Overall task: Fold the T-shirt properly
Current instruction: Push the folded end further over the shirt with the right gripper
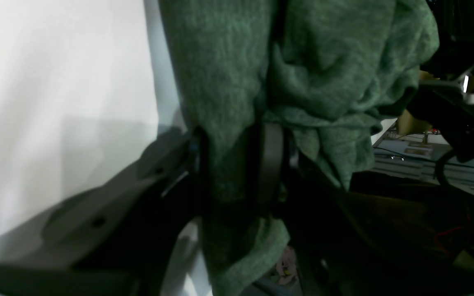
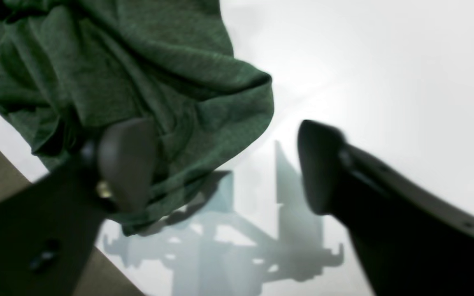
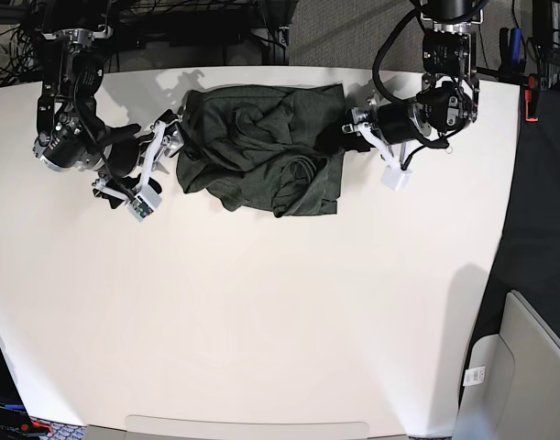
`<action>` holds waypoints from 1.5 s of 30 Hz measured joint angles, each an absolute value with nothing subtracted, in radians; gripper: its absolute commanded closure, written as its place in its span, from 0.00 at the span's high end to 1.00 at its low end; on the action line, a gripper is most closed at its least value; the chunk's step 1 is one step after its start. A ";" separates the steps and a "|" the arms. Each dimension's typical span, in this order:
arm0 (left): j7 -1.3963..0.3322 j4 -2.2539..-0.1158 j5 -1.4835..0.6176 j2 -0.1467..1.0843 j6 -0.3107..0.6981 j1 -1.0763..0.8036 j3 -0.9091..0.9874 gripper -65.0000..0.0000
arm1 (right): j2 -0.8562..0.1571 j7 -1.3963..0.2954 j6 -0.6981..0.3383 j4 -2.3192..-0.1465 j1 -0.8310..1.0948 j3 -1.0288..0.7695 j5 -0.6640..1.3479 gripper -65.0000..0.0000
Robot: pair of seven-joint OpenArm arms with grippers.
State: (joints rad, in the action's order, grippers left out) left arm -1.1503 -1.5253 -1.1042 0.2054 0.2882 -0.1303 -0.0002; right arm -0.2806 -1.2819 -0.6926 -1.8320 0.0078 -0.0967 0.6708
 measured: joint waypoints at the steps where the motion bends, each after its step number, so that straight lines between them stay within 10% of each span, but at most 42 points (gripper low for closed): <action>1: -1.151 -1.525 -1.104 0.205 0.288 -0.130 0.000 0.26 | -0.281 -1.282 -0.693 -1.830 -0.001 -0.097 0.669 0.97; 17: -1.150 -1.525 -1.104 0.207 0.288 -0.128 -0.001 0.26 | -0.240 -1.260 -0.693 -1.606 -0.070 -0.063 0.628 0.94; 30: -1.150 -1.525 -1.104 0.208 0.288 -0.128 -0.001 0.26 | -0.198 -1.277 -0.692 -1.606 -0.066 0.043 0.624 0.08; 45: -1.147 -1.525 -1.104 0.208 0.289 -0.128 -0.001 0.26 | -0.154 -1.286 -0.693 -1.772 -0.027 0.044 0.902 0.07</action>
State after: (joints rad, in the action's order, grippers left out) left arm -1.1473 -1.5246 -1.1042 0.2077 0.2886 -0.1284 -0.0006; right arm -0.1539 -1.2858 -0.6926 -1.7718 -0.0265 0.0444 0.9024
